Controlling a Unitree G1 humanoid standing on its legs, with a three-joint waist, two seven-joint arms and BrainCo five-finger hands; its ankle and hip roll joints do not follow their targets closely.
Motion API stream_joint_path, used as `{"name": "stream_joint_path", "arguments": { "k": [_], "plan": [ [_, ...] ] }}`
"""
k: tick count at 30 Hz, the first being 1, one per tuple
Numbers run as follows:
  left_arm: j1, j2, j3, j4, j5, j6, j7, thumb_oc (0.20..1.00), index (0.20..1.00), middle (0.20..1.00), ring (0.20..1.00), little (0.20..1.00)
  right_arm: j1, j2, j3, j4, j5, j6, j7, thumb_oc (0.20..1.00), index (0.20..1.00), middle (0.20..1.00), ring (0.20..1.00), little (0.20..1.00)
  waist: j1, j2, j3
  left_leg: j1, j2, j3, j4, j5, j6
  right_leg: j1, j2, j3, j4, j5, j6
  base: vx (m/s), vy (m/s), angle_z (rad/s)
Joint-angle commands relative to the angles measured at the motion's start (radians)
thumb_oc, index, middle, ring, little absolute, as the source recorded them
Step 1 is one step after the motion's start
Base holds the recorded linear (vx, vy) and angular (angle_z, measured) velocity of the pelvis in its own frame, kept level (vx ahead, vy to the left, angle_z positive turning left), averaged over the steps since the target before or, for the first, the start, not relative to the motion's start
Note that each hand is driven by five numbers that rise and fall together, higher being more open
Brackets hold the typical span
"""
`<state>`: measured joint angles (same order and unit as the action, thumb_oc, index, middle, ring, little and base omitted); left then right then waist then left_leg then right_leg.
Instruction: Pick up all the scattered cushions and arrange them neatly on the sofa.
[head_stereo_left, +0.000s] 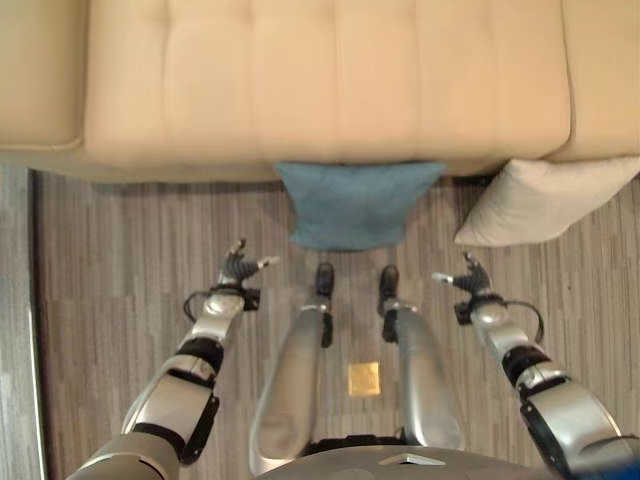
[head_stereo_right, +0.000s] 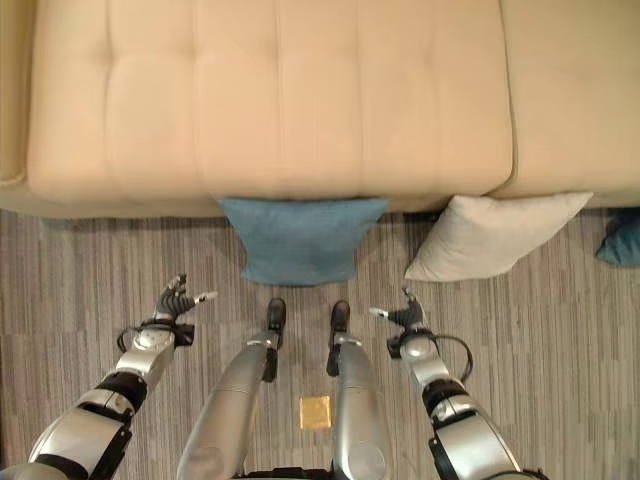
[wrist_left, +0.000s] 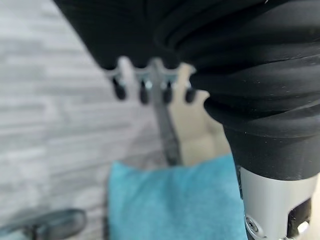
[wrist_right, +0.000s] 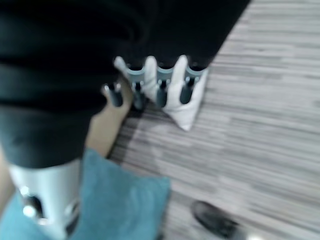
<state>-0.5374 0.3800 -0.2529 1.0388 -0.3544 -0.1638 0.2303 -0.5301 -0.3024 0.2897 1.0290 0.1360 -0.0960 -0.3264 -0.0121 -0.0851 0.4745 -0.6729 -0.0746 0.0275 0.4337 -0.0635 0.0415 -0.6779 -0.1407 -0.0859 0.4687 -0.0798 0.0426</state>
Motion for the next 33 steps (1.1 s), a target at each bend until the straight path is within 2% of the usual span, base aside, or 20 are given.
{"name": "stream_joint_path", "arguments": {
  "k": [1, 10, 17, 20, 22, 23, 24, 29, 33],
  "plan": [
    [0.057, -0.003, -0.018, -0.037, -0.061, -0.046, 0.045, 1.0, 1.0, 1.0, 1.0, 1.0, 0.071, -0.054, 0.026, -0.054, 0.051, -0.035, -0.071, 1.0, 1.0, 1.0, 1.0, 1.0, -0.007, 0.016, -0.109, -0.056, 0.04, -0.005, 0.052, -0.072, -0.049, -0.032, 0.004, 0.011, 0.007, -0.006, 0.033, -0.07, -0.018, -0.09],
    [-0.123, 0.025, -0.06, -0.066, -0.08, -0.054, 0.095, 1.0, 1.0, 1.0, 1.0, 1.0, -0.101, -0.091, 0.028, -0.105, 0.073, -0.054, -0.149, 1.0, 1.0, 1.0, 1.0, 1.0, -0.027, 0.021, -0.125, -0.334, 0.04, -0.02, 0.156, -0.082, -0.039, -0.31, -0.001, 0.03, 0.116, -0.024, 0.026, -0.03, -0.01, -0.01],
    [-0.291, 0.088, -0.085, -0.099, -0.1, -0.058, 0.14, 1.0, 1.0, 1.0, 1.0, 1.0, -0.24, -0.149, 0.013, -0.145, 0.171, -0.092, -0.175, 1.0, 1.0, 1.0, 1.0, 1.0, -0.044, 0.03, -0.11, -0.562, 0.032, -0.025, 0.268, -0.093, -0.024, -0.552, -0.006, 0.055, 0.258, -0.048, 0.024, -0.02, -0.009, 0.03],
    [-0.323, 0.102, -0.09, -0.1, -0.109, -0.058, 0.146, 1.0, 1.0, 1.0, 1.0, 1.0, -0.268, -0.153, 0.016, -0.146, 0.181, -0.1, -0.186, 1.0, 1.0, 1.0, 1.0, 1.0, -0.046, 0.03, -0.114, -0.606, 0.028, -0.026, 0.286, -0.093, -0.021, -0.597, -0.003, 0.059, 0.282, -0.054, 0.022, 0.0, -0.003, 0.01],
    [-0.363, 0.118, -0.086, -0.11, -0.122, -0.057, 0.157, 1.0, 1.0, 1.0, 1.0, 1.0, -0.306, -0.16, 0.021, -0.167, 0.191, -0.107, -0.197, 1.0, 1.0, 1.0, 1.0, 1.0, -0.046, 0.027, -0.113, -0.677, 0.024, -0.021, 0.331, -0.097, -0.015, -0.674, 0.001, 0.068, 0.327, -0.056, 0.022, 0.0, 0.0, 0.0],
    [-0.371, 0.122, -0.089, -0.112, -0.127, -0.059, 0.16, 1.0, 1.0, 1.0, 1.0, 1.0, -0.315, -0.162, 0.024, -0.167, 0.196, -0.108, -0.195, 1.0, 1.0, 1.0, 1.0, 1.0, -0.047, 0.026, -0.112, -0.69, 0.023, -0.024, 0.336, -0.097, -0.014, -0.691, 0.004, 0.069, 0.337, -0.056, 0.023, 0.03, -0.032, 0.01],
    [-0.435, 0.145, -0.112, -0.118, -0.147, -0.062, 0.154, 1.0, 1.0, 1.0, 1.0, 1.0, -0.361, -0.189, 0.035, -0.175, 0.244, -0.127, -0.177, 1.0, 1.0, 1.0, 1.0, 1.0, -0.051, 0.028, -0.109, -0.756, 0.021, -0.023, 0.361, -0.098, -0.011, -0.761, 0.008, 0.074, 0.366, -0.054, 0.026, 0.03, -0.031, 0.02],
    [-0.519, 0.165, -0.165, -0.175, -0.15, -0.063, 0.16, 1.0, 1.0, 1.0, 1.0, 1.0, -0.419, -0.225, 0.066, -0.207, 0.332, -0.157, -0.131, 1.0, 1.0, 1.0, 1.0, 1.0, -0.05, 0.038, -0.109, -0.846, 0.015, -0.029, 0.396, -0.09, -0.012, -0.852, 0.011, 0.076, 0.408, -0.057, 0.026, 0.03, -0.02, 0.01],
    [-0.556, 0.17, -0.188, -0.179, -0.15, -0.062, 0.157, 1.0, 1.0, 1.0, 1.0, 1.0, -0.449, -0.236, 0.089, -0.203, 0.354, -0.16, -0.11, 1.0, 1.0, 1.0, 1.0, 1.0, -0.049, 0.04, -0.112, -0.871, 0.013, -0.033, 0.403, -0.087, -0.013, -0.876, 0.013, 0.076, 0.417, -0.058, 0.027, 0.0, -0.001, 0.01]
  ]
}}
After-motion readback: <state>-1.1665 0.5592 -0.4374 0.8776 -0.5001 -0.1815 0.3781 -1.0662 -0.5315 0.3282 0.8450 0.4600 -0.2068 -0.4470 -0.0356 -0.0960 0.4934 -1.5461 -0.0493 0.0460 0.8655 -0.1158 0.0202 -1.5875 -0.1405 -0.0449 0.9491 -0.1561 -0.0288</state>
